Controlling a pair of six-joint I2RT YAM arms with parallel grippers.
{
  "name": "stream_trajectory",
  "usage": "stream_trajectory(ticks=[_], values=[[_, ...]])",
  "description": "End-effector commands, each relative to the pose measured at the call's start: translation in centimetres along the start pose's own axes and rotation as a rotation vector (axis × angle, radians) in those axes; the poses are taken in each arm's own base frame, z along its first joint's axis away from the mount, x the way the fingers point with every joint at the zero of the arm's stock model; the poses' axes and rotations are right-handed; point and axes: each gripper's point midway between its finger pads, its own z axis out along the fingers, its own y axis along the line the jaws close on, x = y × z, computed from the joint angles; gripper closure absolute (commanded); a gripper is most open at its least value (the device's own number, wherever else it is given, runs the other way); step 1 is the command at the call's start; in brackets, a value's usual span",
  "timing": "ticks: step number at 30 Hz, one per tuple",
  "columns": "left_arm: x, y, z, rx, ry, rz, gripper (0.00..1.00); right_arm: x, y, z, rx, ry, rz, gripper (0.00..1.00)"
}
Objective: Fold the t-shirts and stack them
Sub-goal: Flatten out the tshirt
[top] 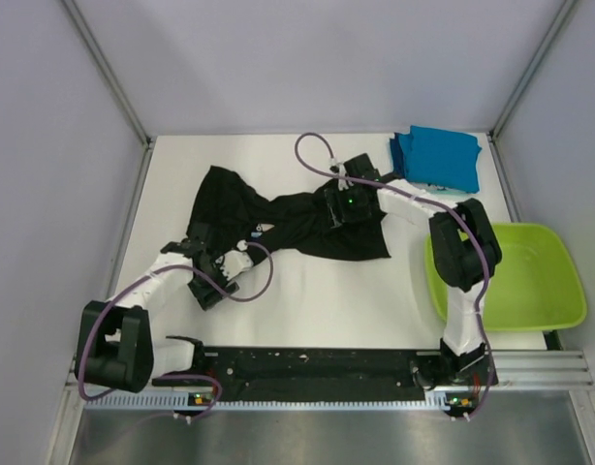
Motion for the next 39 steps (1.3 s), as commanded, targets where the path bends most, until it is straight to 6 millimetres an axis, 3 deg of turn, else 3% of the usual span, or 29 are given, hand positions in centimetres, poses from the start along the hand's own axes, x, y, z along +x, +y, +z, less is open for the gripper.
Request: stream_trajectory(ticks=[1, 3, 4, 5, 7, 10, 12, 16, 21, 24, 25, 28, 30, 36, 39], values=[[-2.0, 3.5, 0.4, -0.149, -0.062, -0.029, 0.24, -0.7, 0.5, 2.4, -0.006, -0.001, 0.040, 0.44], [-2.3, 3.7, 1.0, -0.147, -0.066, -0.045, 0.28, -0.1, 0.5, 2.9, -0.013, 0.020, 0.044, 0.60], [-2.3, 3.7, 1.2, -0.140, -0.057, -0.048, 0.36, -0.2, 0.6, 2.6, -0.019, 0.015, 0.043, 0.71], [-2.1, 3.6, 1.5, -0.133, -0.045, -0.048, 0.53, -0.5, 0.7, 2.3, -0.018, 0.006, 0.041, 0.84], [-1.7, 3.7, 1.5, -0.125, -0.012, -0.050, 1.00, -1.3, 0.6, 0.9, 0.003, -0.027, 0.033, 1.00], [-2.1, 5.5, -0.3, -0.193, -0.025, -0.078, 1.00, -3.7, 0.8, -3.0, 0.027, -0.116, 0.004, 1.00], [-3.3, 8.5, -3.6, -0.309, -0.095, -0.121, 1.00, -5.7, 1.1, -6.6, 0.050, -0.196, -0.021, 1.00], [-5.2, 13.7, -13.3, -0.546, -0.284, -0.201, 1.00, -10.0, 1.5, -15.8, 0.112, -0.387, -0.097, 1.00], [-6.2, 15.5, -25.1, -0.747, -0.445, -0.208, 1.00, -12.6, 1.9, -28.3, 0.181, -0.639, -0.143, 1.00], [-6.0, 15.6, -32.3, -0.869, -0.525, -0.221, 1.00, -12.6, 2.6, -36.2, 0.198, -0.799, -0.155, 1.00], [-5.9, 15.4, -35.6, -0.928, -0.571, -0.230, 1.00, -12.4, 3.0, -38.6, 0.191, -0.853, -0.157, 1.00], [-4.9, 14.3, -42.8, -1.062, -0.670, -0.243, 1.00, -11.2, 4.5, -44.7, 0.143, -0.987, -0.176, 1.00], [-4.2, 13.2, -46.1, -1.108, -0.714, -0.253, 1.00, -9.9, 5.8, -47.9, 0.087, -1.055, -0.196, 1.00], [-2.4, 10.0, -52.3, -1.188, -0.815, -0.254, 1.00, -5.4, 10.1, -55.0, -0.133, -1.199, -0.278, 1.00], [-2.3, 9.3, -53.5, -1.189, -0.842, -0.245, 1.00, -4.4, 11.2, -57.1, -0.183, -1.242, -0.308, 1.00]])
